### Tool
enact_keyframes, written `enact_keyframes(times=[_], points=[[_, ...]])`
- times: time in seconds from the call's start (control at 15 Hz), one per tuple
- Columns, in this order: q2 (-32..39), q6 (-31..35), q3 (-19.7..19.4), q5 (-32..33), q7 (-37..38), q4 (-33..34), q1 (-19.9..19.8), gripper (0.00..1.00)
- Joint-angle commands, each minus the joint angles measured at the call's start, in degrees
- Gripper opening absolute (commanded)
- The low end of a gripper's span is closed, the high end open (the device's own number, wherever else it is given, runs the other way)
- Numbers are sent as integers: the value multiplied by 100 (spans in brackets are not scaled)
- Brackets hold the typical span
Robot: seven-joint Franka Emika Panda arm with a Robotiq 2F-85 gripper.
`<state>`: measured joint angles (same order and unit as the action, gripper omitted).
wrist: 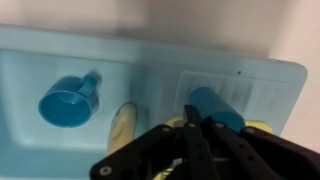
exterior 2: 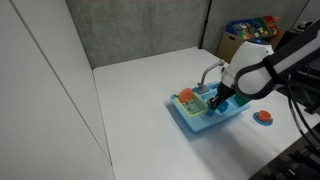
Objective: Remove the orange cup from the drying rack, put it on the table and then put the blue cup in the drying rack
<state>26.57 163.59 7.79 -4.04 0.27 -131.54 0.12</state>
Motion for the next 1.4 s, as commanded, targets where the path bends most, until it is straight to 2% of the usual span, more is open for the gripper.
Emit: enact_keyframes(times=[0.0, 0.2, 0.27, 0.33, 0.8, 0.93, 1.33], points=[[25, 130, 72, -113, -208, -24, -89, 4], [35, 161, 73, -103, -219, -28, -92, 5], [27, 168, 78, -105, -223, -34, -96, 32], [15, 170, 87, -110, -228, -40, -101, 32], [-265, 22, 71, -68, -143, -151, -10, 87], [-397, 12, 6, -26, -73, -205, 61, 99], [-843, -64, -131, 16, 95, -346, 170, 100]])
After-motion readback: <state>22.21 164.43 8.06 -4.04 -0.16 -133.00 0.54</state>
